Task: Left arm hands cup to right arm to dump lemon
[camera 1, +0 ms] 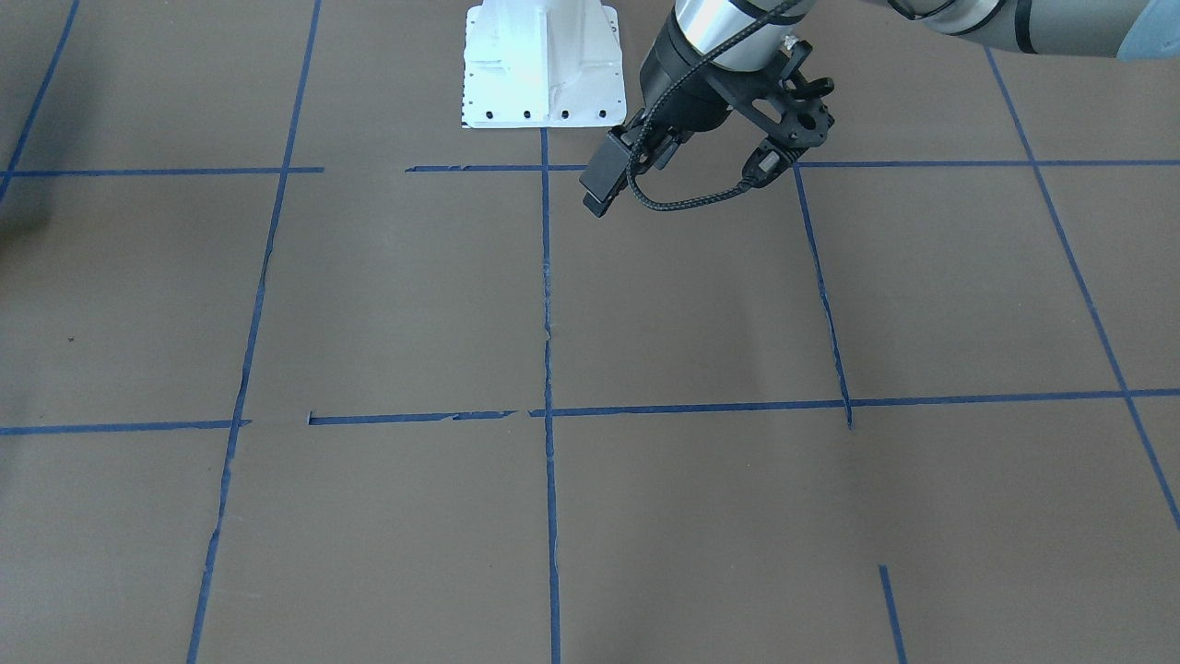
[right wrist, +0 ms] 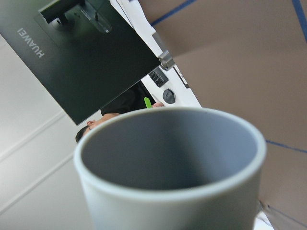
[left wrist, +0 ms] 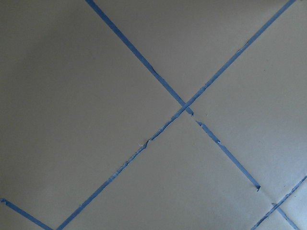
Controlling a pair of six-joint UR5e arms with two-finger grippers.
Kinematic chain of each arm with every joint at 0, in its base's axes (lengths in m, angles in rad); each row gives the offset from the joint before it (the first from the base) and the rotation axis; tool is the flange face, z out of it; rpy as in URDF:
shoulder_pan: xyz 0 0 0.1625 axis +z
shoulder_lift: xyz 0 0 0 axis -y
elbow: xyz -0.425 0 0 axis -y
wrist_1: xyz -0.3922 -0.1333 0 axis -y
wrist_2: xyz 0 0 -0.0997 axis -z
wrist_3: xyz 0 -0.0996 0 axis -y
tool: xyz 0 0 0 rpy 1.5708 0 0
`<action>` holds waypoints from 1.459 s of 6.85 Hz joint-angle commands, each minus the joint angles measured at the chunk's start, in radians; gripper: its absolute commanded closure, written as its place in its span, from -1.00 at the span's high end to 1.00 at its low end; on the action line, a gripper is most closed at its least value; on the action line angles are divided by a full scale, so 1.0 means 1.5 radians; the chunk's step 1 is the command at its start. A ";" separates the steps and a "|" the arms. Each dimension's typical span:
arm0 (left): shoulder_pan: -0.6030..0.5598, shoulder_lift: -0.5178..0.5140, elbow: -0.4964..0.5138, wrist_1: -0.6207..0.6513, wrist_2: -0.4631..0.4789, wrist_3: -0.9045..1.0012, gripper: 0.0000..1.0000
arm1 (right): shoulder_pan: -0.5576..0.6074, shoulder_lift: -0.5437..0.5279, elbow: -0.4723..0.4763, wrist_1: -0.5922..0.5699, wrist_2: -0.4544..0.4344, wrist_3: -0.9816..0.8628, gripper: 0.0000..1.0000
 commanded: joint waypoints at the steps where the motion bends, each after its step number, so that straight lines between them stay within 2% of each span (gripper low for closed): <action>1: -0.001 -0.001 -0.001 0.000 0.007 0.000 1.00 | -0.051 0.044 0.161 -0.226 -0.006 -0.181 -0.97; 4: -0.003 -0.006 -0.006 -0.001 0.020 -0.001 1.00 | -0.155 0.191 0.163 -0.385 -0.026 -0.562 -0.99; 5: -0.002 -0.009 -0.007 -0.005 0.021 -0.001 1.00 | -0.218 0.224 0.166 -0.441 -0.071 -0.719 -1.00; 6: -0.002 -0.014 -0.007 -0.005 0.021 -0.002 1.00 | -0.298 0.261 0.165 -0.502 -0.168 -0.909 -1.00; 7: -0.001 -0.020 -0.003 -0.006 0.023 -0.001 1.00 | -0.384 0.298 0.162 -0.548 -0.298 -1.065 -1.00; 8: 0.002 -0.043 0.016 -0.006 0.042 0.004 1.00 | -0.495 0.369 0.157 -0.627 -0.440 -1.131 -1.00; 9: 0.003 -0.050 0.021 -0.005 0.046 0.037 1.00 | -0.577 0.449 0.153 -0.755 -0.557 -1.177 -1.00; 10: 0.008 -0.051 0.022 -0.005 0.046 0.054 0.99 | -0.634 0.494 0.151 -0.847 -0.637 -1.215 -1.00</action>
